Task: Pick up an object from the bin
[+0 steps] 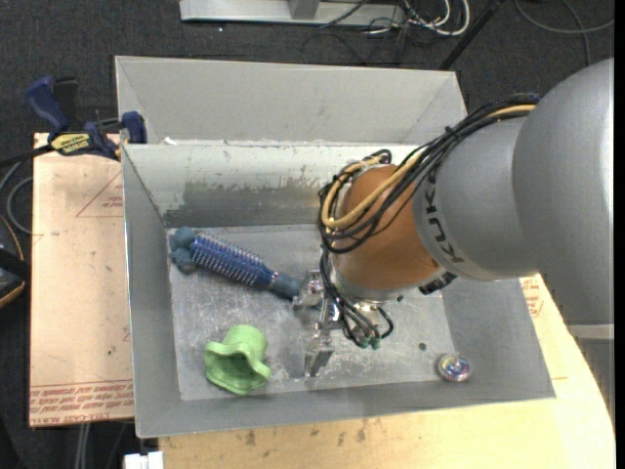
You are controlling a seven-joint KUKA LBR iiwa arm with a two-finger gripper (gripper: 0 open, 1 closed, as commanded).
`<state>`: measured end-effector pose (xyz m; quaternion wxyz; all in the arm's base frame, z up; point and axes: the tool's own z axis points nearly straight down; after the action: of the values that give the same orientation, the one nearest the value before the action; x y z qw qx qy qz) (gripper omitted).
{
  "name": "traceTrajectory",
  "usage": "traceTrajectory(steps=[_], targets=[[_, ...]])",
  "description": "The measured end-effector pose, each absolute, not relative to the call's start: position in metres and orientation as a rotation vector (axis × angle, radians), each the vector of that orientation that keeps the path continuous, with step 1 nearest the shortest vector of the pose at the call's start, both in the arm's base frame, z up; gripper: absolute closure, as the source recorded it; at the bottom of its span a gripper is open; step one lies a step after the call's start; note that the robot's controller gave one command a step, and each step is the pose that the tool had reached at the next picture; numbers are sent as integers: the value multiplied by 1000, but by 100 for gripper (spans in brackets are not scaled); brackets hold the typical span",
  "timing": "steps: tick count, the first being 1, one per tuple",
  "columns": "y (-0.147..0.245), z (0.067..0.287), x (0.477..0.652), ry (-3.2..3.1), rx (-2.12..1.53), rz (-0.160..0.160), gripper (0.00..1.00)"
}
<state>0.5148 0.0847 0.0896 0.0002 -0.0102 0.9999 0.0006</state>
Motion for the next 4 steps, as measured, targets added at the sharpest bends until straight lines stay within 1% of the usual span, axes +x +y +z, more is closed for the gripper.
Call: traceTrajectory(steps=[1, 2, 3, 4], targets=[[63, 172, 538, 3063, 662, 3, 0], [75, 79, 572, 2976, 998, 5, 0], [75, 82, 573, 2972, 995, 7, 100], [84, 198, 565, 2976, 989, 5, 100]])
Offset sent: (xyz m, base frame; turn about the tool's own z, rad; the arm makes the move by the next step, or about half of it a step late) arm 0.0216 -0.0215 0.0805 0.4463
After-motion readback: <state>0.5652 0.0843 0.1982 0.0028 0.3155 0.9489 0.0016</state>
